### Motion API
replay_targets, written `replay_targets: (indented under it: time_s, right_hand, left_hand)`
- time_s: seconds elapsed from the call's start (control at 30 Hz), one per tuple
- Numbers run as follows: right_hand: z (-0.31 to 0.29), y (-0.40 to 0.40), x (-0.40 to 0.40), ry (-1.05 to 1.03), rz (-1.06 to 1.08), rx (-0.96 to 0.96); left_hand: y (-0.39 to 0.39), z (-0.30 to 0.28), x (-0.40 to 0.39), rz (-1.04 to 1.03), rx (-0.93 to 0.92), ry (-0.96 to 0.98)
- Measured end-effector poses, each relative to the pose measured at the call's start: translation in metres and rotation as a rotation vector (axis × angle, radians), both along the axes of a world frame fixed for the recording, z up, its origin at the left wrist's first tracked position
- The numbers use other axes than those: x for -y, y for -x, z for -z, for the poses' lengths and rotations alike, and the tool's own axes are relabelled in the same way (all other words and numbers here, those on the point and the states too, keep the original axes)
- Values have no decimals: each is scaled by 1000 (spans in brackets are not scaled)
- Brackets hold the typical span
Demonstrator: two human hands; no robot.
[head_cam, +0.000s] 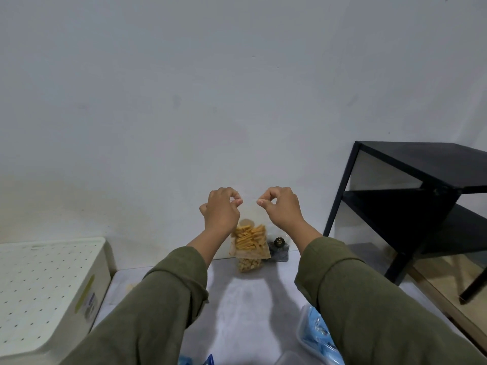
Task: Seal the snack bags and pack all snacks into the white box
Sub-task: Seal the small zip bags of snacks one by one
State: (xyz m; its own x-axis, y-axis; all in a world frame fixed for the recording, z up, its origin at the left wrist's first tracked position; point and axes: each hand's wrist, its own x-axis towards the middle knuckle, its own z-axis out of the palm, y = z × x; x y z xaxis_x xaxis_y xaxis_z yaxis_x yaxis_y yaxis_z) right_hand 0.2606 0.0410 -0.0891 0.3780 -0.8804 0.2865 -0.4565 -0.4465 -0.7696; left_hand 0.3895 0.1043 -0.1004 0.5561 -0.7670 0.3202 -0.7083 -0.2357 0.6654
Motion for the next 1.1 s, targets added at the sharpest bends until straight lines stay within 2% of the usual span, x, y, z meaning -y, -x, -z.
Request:
replay_targets:
  time_s: [0.13,0.3,0.47,0.57,0.67,0.73,0.8,0.9,0.93,1.1]
  right_hand:
    - [1,6,1,9,10,-6]
    - [0,17,0,-60,-44,44]
    - [3,22,11,48,-74,-133]
    - [7,24,14,82,-53,-151]
    - [11,25,16,88,-47,-137]
    - [15,28,19,88,-41,-137]
    - [17,31,23,88,-34,-125]
    - [21,35,29,76,-32,-108]
    - [22,37,31,66,-38,-106]
    - [27,47,44,-9,-77,-51]
  left_hand:
    - [5,1,1,62,-33,23]
    - [7,3,3,54,-214,188]
    - [8,7,6,50,-187,178]
    - [11,12,14,-2,-174,152]
    - [17,13,16,-115,-234,-1]
    - [21,12,16,-119,-305,-91]
    - [25,12,20,-79,-467,-109]
    - [33,13,27,-52,-857,18]
    - [34,14,29,-43,-912,51]
    - [39,20,38,-42,-931,161]
